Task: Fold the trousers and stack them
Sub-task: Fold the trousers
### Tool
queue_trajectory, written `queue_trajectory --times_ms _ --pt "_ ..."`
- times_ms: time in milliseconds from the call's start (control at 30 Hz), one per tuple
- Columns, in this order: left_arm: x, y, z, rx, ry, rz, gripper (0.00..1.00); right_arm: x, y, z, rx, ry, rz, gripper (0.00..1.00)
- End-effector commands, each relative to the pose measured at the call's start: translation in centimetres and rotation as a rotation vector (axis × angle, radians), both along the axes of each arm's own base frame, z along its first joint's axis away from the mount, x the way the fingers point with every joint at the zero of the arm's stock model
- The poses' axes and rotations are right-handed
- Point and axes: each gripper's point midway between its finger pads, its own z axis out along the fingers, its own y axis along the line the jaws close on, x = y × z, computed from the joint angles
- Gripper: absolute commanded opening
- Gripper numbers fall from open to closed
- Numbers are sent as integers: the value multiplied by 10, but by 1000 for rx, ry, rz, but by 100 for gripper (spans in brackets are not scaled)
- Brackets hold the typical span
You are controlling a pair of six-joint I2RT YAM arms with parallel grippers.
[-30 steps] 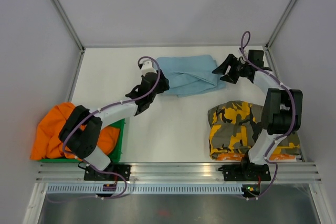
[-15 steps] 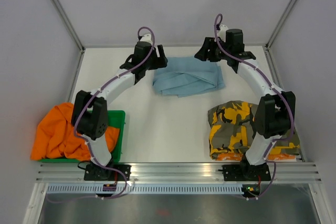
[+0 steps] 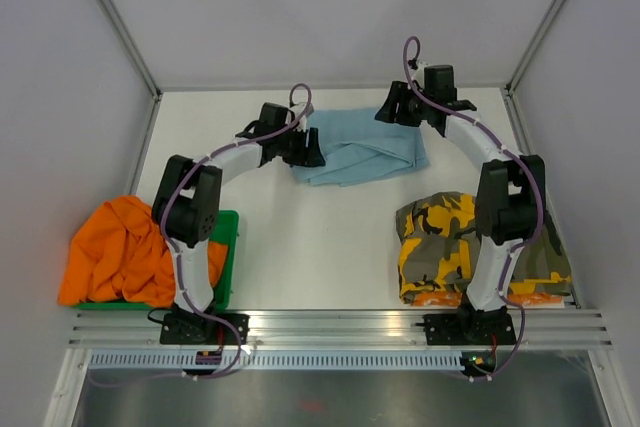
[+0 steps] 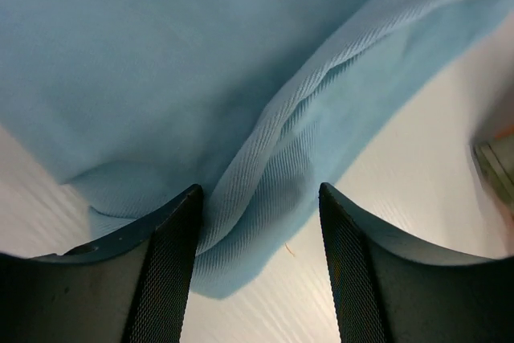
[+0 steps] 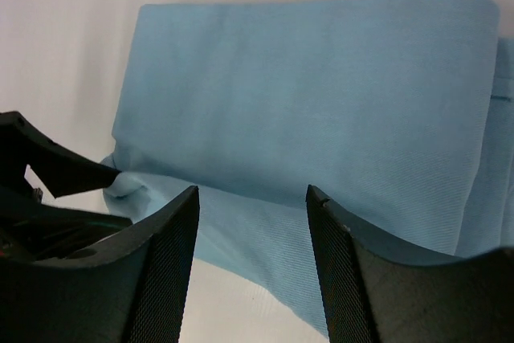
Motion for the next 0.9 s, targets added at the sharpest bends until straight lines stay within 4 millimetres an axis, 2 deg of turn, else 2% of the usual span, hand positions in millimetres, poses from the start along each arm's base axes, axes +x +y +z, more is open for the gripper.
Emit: queue_trajectory --times_ms 0,33,200,367,400,500,600,633,700,733,767,800,867 --pt "-38 -21 41 -119 -102 -244 65 -9 -2 6 -15 -24 7 63" --pt "-44 -22 48 -127 -112 -264 64 -10 -1 5 -12 -26 10 63" --pt "-81 -21 38 -90 -102 -318 62 -28 1 -13 0 22 31 63" --pt "-110 -25 10 16 -63 -369 58 -46 0 -29 6 65 29 62" --pt "-120 -32 5 26 -54 -393 57 -48 -2 -26 12 60 22 62" --pt "-138 -35 -20 84 0 -393 55 -57 -3 -23 26 67 4 62" --pt "-149 -33 -34 91 77 -347 50 -69 -8 -35 2 115 -8 60" --pt "-155 -31 -38 86 104 -320 49 -79 -10 -49 -24 147 5 58" --pt "-159 -28 -32 93 99 -285 47 -89 -17 -63 -56 174 -5 54" --pt "-161 -21 -36 121 120 -228 47 -96 -22 -74 -83 195 -19 51" --pt "-164 -19 -34 123 128 -210 47 -99 -24 -77 -91 197 -20 48" --pt "-166 -18 -20 105 105 -198 47 -101 -25 -80 -93 201 -21 43" --pt "-168 -11 -9 97 98 -126 48 -110 -24 -85 -83 214 -10 37"
